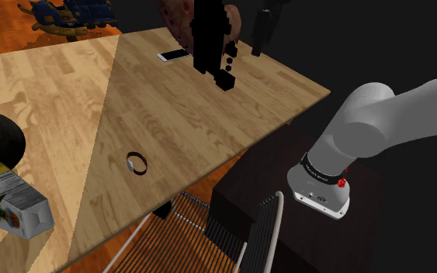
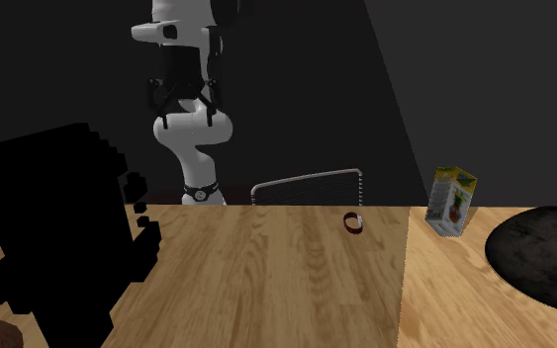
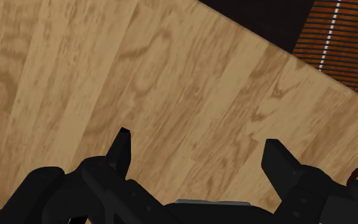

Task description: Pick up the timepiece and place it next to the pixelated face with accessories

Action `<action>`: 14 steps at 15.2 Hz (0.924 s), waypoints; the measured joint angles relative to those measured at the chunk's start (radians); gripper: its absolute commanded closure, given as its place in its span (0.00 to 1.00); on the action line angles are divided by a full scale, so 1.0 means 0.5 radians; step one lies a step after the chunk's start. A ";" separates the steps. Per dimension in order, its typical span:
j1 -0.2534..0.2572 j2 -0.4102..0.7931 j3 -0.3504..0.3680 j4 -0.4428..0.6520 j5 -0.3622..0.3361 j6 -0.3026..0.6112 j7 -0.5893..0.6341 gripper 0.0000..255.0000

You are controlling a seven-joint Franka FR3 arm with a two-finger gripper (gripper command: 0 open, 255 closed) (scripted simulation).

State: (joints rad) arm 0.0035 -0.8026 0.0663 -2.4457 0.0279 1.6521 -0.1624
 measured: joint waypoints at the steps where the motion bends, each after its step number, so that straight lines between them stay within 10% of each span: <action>1: 0.000 0.000 0.000 0.000 0.000 0.000 0.000 0.00; 14: 0.163 0.330 0.516 -0.052 0.310 0.393 0.564 0.00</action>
State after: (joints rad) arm 0.0852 -0.6377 0.3243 -2.4718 0.1827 1.8488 0.1195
